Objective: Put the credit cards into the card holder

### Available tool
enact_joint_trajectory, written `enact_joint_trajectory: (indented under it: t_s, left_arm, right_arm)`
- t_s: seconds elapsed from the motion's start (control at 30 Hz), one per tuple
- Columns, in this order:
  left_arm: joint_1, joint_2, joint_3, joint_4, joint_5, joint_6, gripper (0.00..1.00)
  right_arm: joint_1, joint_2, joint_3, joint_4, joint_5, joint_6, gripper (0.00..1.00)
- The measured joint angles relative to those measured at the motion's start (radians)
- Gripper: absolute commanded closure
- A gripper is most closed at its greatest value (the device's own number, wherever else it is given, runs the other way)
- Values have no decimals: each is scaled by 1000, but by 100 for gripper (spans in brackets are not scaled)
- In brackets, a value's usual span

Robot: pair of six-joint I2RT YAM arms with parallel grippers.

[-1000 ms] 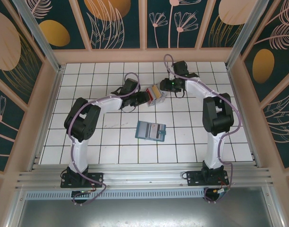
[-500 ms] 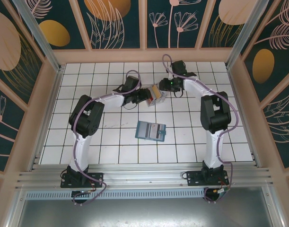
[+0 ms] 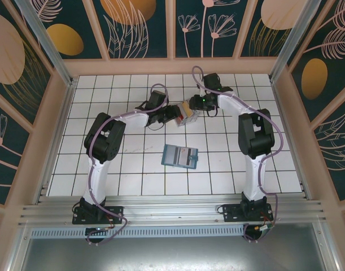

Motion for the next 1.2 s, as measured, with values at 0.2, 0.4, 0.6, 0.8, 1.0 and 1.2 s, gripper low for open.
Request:
enact_joint_trajectory:
  t_s: [0.2, 0.4, 0.6, 0.8, 1.0, 1.2]
  left_arm:
    - [2, 0, -59, 73, 0, -15, 52]
    - [3, 0, -77, 111, 0, -19, 51]
    - [3, 0, -81, 118, 2, -19, 52]
    - [3, -4, -93, 134, -1, -21, 52]
    - [3, -4, -99, 145, -1, -26, 52]
    - [3, -5, -99, 145, -1, -26, 52]
  right_arm:
    - [0, 29, 21, -3, 4, -1, 54]
    - [7, 39, 33, -3, 32, -7, 54]
    - [8, 39, 34, -10, 60, -7, 54]
    - [6, 39, 35, -16, 69, -7, 54]
    - [5, 39, 35, -18, 70, -7, 54]
    - [4, 39, 35, -18, 70, -7, 54]
